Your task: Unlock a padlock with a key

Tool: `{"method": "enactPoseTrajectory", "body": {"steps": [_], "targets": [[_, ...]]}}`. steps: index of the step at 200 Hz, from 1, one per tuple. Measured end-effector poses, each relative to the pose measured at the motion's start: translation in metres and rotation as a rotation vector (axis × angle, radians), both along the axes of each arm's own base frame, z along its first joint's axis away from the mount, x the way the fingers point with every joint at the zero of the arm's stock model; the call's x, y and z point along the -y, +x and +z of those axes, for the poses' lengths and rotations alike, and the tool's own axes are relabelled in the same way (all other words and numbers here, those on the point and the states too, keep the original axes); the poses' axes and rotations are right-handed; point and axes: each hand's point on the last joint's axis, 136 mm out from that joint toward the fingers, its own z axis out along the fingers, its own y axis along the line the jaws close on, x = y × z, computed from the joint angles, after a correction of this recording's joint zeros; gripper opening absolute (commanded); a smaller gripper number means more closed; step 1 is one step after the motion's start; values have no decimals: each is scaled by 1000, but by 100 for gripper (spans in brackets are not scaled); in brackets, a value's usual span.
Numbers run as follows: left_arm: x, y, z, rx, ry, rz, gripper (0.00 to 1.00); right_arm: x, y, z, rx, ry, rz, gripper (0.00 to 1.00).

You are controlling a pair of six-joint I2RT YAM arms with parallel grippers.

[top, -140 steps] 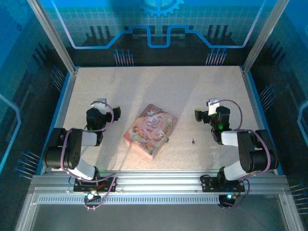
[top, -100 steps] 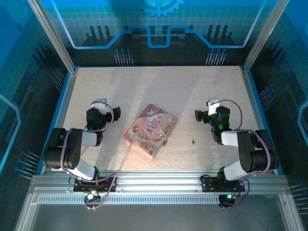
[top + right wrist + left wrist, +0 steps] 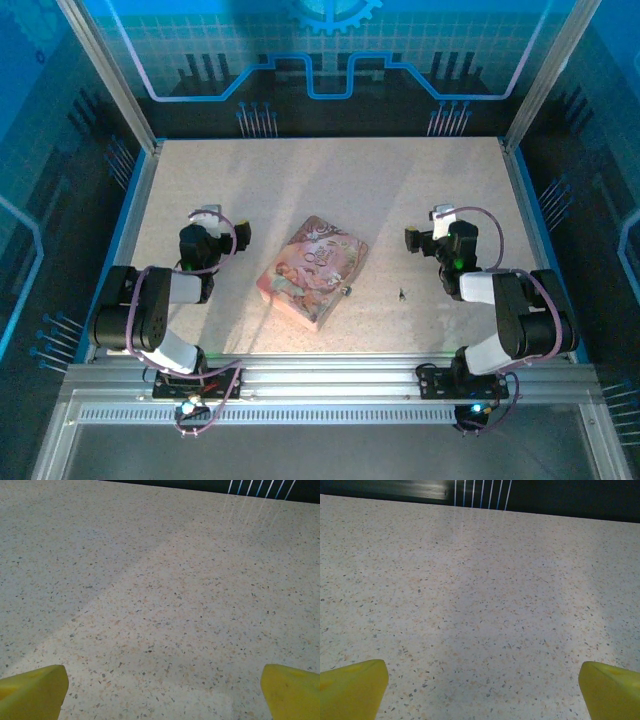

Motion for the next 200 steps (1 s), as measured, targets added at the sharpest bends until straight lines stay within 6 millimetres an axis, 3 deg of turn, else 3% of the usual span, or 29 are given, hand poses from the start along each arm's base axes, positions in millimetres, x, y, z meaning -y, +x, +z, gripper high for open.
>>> {"method": "enactPoseTrajectory", "body": {"steps": [142, 167, 200], "targets": [[0, -3, 1, 16, 0, 1, 99, -3, -1, 1, 0, 14, 16, 100], [-1, -7, 4, 16, 2, 6, 99, -3, -3, 13, 11, 18, 21, 100], [-5, -10, 27, 63, 9, 28, 99, -4, -2, 44, 53, 25, 25, 100]]}}
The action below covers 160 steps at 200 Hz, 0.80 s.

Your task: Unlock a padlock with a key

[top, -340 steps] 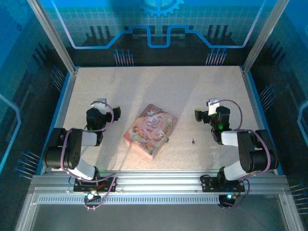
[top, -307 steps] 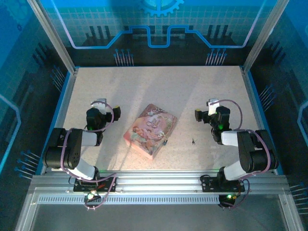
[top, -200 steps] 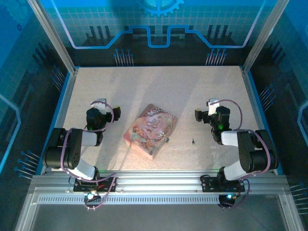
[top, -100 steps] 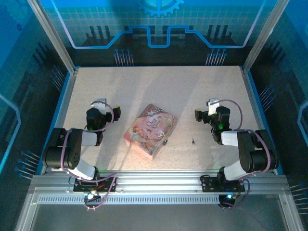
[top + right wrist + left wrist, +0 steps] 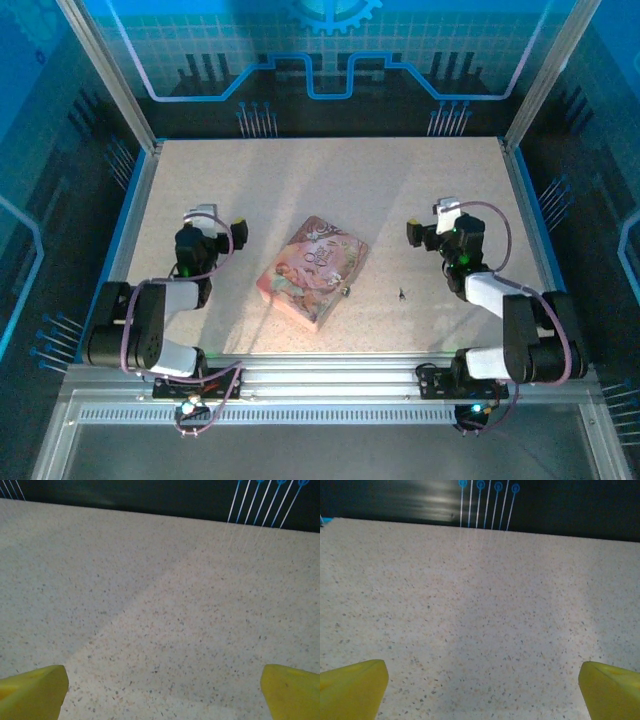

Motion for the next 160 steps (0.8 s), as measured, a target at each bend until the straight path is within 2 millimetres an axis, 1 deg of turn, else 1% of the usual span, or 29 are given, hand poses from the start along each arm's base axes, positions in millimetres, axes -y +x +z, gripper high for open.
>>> {"method": "enactPoseTrajectory", "body": {"steps": [22, 37, 64, 82, 89, 100, 127, 143, 160], "targets": [[-3, -6, 15, 16, 1, 20, 99, -5, -1, 16, 2, 24, 21, 100], [-5, -11, 30, 28, -25, 41, 99, -11, -2, 27, -10, 58, 43, 100], [-5, -15, 66, 34, -150, 72, 99, -24, -4, 43, -60, 149, 90, 100], [-1, -20, 80, 13, -250, 82, 99, -36, -7, 47, -107, 207, 130, 100], [1, -24, 81, -6, -291, 80, 99, -42, -9, 48, -129, 226, 146, 100], [7, -31, 75, -53, -353, 75, 99, -53, -13, 48, -162, 250, 181, 100], [24, -51, 47, -215, -485, 65, 99, -90, -25, 47, -245, 295, 286, 100], [41, -65, 33, -314, -547, 45, 99, -110, -34, 44, -291, 319, 346, 100], [63, -82, 26, -393, -586, 9, 99, -126, -43, 39, -338, 352, 398, 100]]}}
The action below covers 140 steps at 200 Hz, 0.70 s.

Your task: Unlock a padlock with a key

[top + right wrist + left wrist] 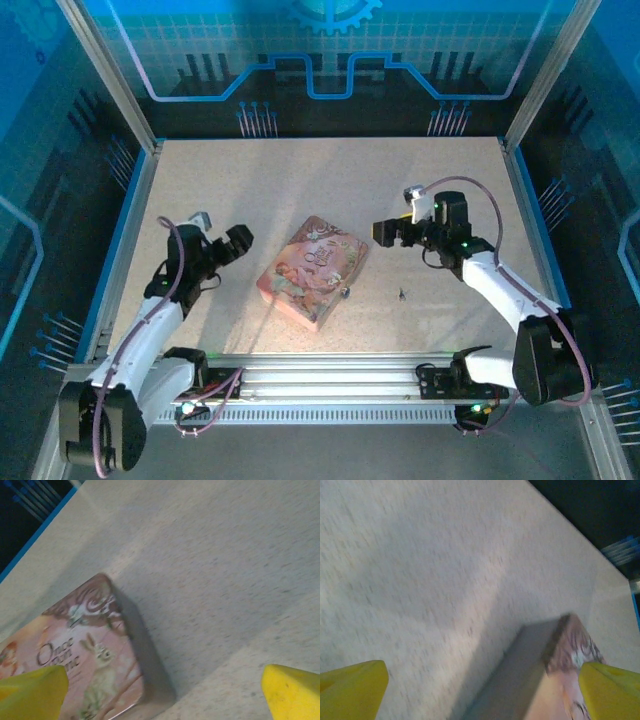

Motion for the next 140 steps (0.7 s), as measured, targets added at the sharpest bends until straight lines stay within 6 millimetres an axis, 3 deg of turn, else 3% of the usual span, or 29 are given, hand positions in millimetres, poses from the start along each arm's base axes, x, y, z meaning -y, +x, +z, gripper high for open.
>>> {"method": "enactPoseTrajectory", "body": {"steps": [37, 75, 140], "targets": [[40, -40, -7, -113, -74, -81, 99, -21, -13, -3, -59, 68, 84, 100], [56, -74, -29, -278, -130, -66, 99, -38, -23, -18, -125, 93, 160, 100], [95, -105, -45, -400, -178, -129, 99, -64, -13, -38, -216, 95, 230, 100]]}}
